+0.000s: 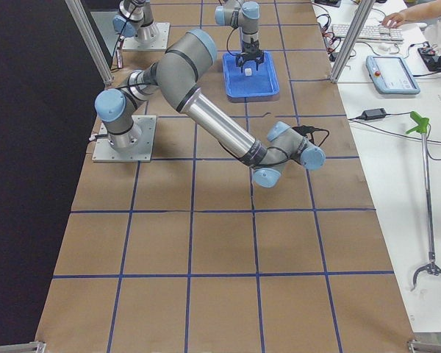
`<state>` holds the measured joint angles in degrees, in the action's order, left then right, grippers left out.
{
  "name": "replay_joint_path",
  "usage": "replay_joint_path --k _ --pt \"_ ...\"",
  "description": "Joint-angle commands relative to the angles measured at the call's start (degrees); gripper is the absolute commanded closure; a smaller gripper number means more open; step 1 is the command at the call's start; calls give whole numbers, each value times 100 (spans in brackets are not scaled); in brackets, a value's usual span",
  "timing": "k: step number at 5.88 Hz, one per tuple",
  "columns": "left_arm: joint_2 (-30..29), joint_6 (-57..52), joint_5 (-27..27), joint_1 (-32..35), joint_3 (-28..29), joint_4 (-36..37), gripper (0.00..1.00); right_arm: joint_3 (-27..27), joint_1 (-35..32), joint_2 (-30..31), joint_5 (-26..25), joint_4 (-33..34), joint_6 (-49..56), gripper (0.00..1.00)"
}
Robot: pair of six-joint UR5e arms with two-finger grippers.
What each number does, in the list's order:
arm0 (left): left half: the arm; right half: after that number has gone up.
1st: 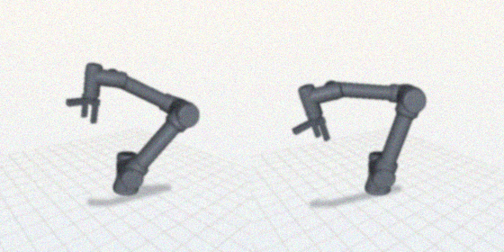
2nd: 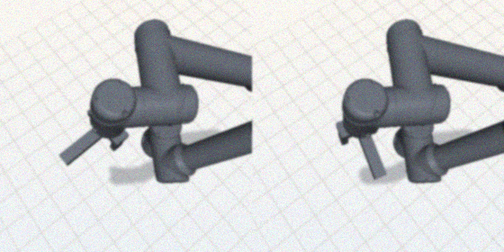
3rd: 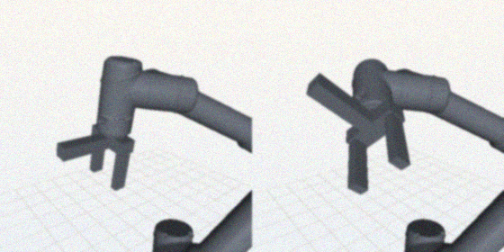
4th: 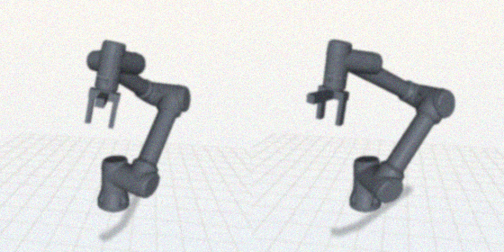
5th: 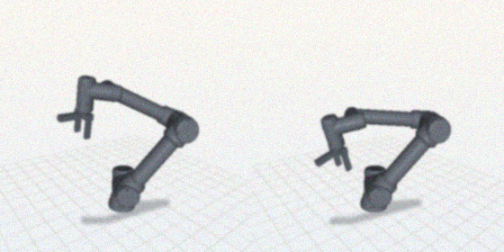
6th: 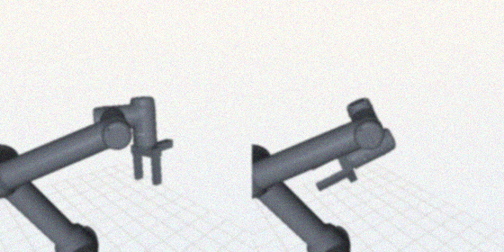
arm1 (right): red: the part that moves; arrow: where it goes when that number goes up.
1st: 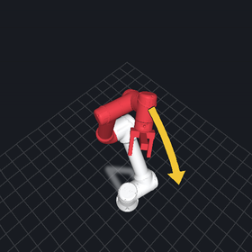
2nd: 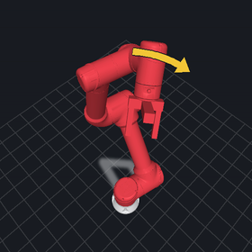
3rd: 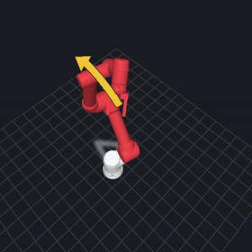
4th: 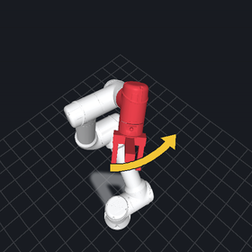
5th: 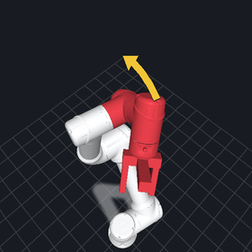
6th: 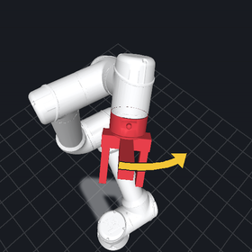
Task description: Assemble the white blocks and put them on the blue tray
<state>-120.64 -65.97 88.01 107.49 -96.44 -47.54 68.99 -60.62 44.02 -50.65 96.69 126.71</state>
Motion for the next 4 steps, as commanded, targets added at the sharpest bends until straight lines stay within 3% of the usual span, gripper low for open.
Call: replay_joint_path --k 1,2,4 --pt "791 23 -21 -35 246 -1161 0 0 -29 561 -32 -716 -76 71" --pt "1231 75 -30 -44 701 -2318 0 174 -90 834 -32 -1009 -33 70" --pt "1979 259 -4 -131 1433 -4553 0 893 -676 1474 46 -995 -49 70"
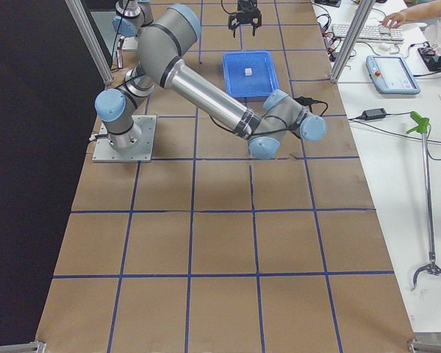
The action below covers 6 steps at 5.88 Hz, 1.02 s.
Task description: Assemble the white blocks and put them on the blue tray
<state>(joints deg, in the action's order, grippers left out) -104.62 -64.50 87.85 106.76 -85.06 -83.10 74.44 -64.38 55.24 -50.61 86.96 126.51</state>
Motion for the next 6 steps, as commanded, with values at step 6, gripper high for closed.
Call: replay_joint_path --k 6 --pt "1312 6631 39 -999 78 -1147 0 2511 -2295 646 579 3644 -2510 69"
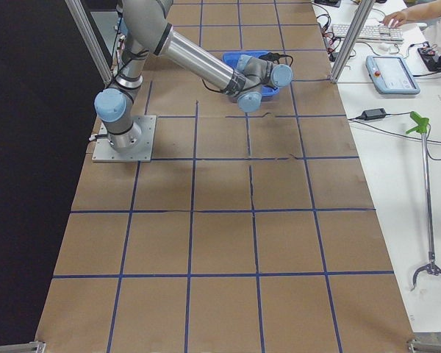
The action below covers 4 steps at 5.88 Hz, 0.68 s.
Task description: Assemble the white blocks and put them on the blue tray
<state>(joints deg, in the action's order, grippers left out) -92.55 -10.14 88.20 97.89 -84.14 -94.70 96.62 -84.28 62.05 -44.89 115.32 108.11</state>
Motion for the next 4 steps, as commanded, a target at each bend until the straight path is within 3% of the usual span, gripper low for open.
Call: replay_joint_path --k 1,3,4 --pt "97 1486 -4 -121 -15 57 0 609 -656 -70 7 1687 -1295 68" --pt "97 1480 -13 -182 -23 284 0 884 -1019 -551 -2 3113 -2288 67" --pt "79 1410 4 -209 -32 564 0 885 -1046 -658 -37 3311 -2468 67"
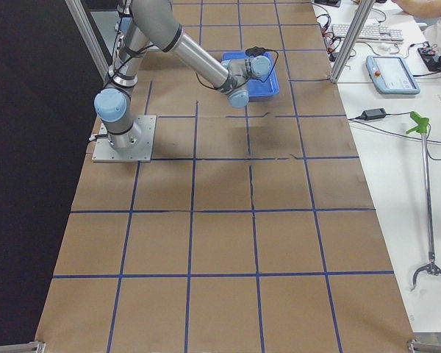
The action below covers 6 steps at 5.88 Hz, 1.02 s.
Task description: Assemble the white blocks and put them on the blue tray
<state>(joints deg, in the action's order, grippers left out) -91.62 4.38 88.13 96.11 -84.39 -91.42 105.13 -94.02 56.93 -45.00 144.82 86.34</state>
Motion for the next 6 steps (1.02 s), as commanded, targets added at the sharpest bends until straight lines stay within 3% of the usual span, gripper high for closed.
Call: replay_joint_path --k 1,3,6 --pt "-5 -59 29 -66 -16 196 0 42 -73 -165 -27 363 -302 66" --pt "30 -103 -6 -452 -16 169 0 183 -73 -209 8 415 -302 66" --pt "83 -86 29 -418 -60 177 0 183 -108 -218 9 415 -302 65"
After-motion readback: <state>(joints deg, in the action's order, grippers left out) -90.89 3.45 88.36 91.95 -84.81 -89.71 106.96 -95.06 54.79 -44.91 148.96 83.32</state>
